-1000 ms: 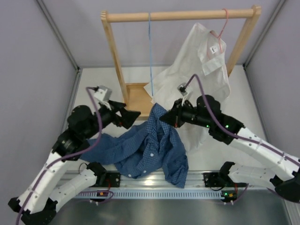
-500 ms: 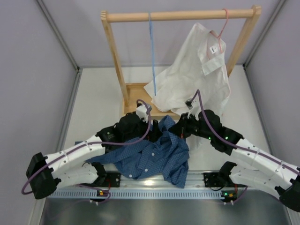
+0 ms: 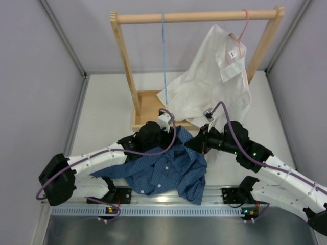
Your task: Place the shirt on the hanger
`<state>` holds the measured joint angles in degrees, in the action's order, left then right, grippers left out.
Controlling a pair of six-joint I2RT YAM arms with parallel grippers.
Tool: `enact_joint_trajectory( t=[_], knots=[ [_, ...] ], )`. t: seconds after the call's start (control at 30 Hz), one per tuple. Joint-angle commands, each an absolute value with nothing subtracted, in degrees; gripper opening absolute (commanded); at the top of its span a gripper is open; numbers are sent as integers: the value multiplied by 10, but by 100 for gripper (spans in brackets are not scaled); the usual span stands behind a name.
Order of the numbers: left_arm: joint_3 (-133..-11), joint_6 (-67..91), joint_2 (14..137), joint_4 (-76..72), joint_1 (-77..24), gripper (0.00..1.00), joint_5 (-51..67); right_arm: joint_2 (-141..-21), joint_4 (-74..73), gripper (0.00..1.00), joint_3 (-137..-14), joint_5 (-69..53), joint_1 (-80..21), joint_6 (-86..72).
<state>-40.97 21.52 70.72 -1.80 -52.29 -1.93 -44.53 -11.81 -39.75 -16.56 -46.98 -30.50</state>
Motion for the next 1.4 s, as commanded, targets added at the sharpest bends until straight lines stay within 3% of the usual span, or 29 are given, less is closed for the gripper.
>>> enact_joint_trajectory(
  t=[0.0,0.1,0.17,0.2,0.27,0.3,0.33,0.53,0.67,0.87,1.1,1.2,1.23,1.37],
  knots=[
    [-398,208,679,-83,-526,27,15,-450,-119,11,-405,-130,-462,-287],
    [-388,214,626,-51,-526,15,-41,-481,-143,12,-409,-74,-463,-273],
    [-394,219,595,1,-526,5,-70,-505,-146,24,-402,-45,-461,-266],
    [-398,221,566,30,-526,4,-96,-512,-146,52,-400,-39,-461,-265],
    [-416,238,540,94,-526,0,-115,-531,-149,79,-402,-25,-461,-264],
    [-424,246,523,116,-526,0,-124,-535,-160,99,-405,-24,-461,-255],
    [-431,255,517,134,-526,0,-126,-540,-163,100,-409,-29,-461,-247],
    [-498,343,544,284,-526,1,-195,-503,-208,98,-458,-19,-520,-200],
    [-519,364,584,308,-526,0,-205,-474,-263,97,-490,145,-618,-183],
    [-534,385,608,308,-526,0,-204,-511,-308,90,-509,261,-724,-185],
    [-536,394,595,307,-526,0,-192,-573,-266,71,-496,297,-746,-171],
    [-538,395,590,307,-526,0,-185,-609,-242,55,-501,300,-746,-161],
    [-538,395,586,307,-526,0,-180,-628,-237,40,-504,310,-746,-161],
    [-538,396,570,307,-526,0,-171,-662,-236,34,-515,406,-745,-166]
  ],
)
